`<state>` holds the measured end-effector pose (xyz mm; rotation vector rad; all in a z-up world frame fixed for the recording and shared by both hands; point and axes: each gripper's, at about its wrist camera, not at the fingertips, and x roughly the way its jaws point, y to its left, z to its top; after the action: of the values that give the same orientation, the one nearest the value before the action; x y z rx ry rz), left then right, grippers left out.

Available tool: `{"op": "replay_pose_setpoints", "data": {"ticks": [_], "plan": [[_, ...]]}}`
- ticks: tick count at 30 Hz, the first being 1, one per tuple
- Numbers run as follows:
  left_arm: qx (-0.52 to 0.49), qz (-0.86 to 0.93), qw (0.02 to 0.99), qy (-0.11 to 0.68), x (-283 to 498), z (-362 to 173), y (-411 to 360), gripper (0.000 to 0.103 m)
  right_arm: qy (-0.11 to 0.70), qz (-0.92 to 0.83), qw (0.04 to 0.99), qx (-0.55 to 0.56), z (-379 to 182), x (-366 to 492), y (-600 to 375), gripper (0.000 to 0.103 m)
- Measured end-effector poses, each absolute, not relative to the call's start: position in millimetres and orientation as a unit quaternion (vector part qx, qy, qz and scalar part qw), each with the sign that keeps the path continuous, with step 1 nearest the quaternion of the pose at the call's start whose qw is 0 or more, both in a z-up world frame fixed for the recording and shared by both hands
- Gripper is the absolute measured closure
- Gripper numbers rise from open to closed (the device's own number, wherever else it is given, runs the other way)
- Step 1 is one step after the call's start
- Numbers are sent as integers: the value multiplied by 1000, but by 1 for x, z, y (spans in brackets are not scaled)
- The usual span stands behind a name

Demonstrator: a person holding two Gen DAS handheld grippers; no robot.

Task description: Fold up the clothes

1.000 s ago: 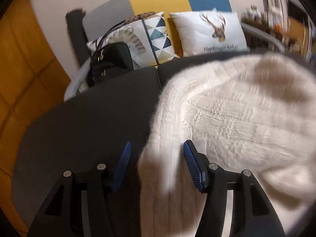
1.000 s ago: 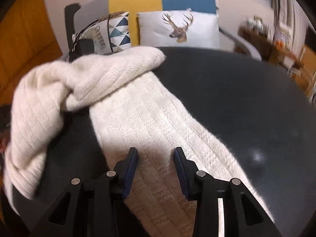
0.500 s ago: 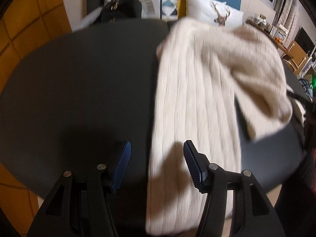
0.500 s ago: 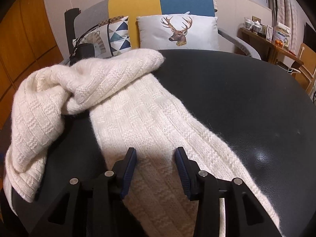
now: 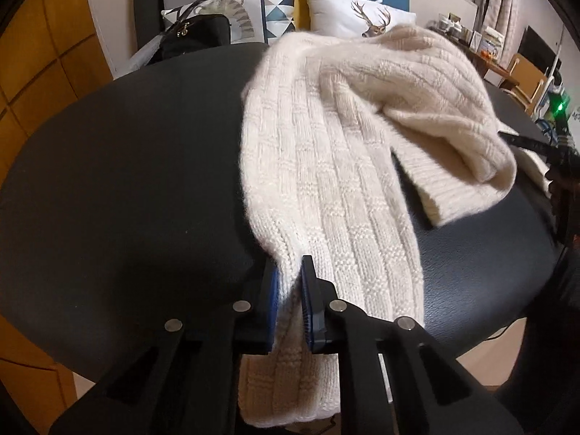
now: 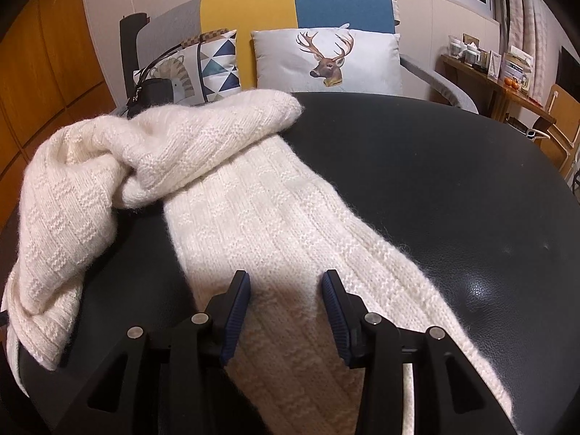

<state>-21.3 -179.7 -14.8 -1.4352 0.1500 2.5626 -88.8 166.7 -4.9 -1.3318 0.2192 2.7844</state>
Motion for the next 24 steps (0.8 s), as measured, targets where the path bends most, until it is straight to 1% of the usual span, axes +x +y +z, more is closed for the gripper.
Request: {"op": "replay_pose_setpoints", "data": {"ticks": [3, 6, 12, 15, 18, 22, 24], "plan": [[-481, 869, 88, 76, -29, -6, -192, 92, 71, 900, 24, -429, -5, -89, 167, 61], [-475, 871, 52, 114, -45, 4, -210, 92, 70, 901, 24, -428, -5, -89, 166, 61], [-503, 849, -3, 165, -77, -18, -243, 92, 68, 901, 28, -427, -5, -89, 166, 61], [-508, 838, -15, 197, -95, -32, -244, 91, 68, 901, 28, -427, -5, -90, 166, 61], [-505, 830, -19, 236, -114, -38, -242, 91, 63, 902, 30, -427, -5, -90, 165, 60], [-481, 808, -30, 339, -126, -52, -237, 90, 58, 902, 32, -427, -6, -90, 164, 60], [-477, 804, -33, 354, -133, -55, -239, 90, 61, 902, 30, -427, -6, -90, 166, 60]]}}
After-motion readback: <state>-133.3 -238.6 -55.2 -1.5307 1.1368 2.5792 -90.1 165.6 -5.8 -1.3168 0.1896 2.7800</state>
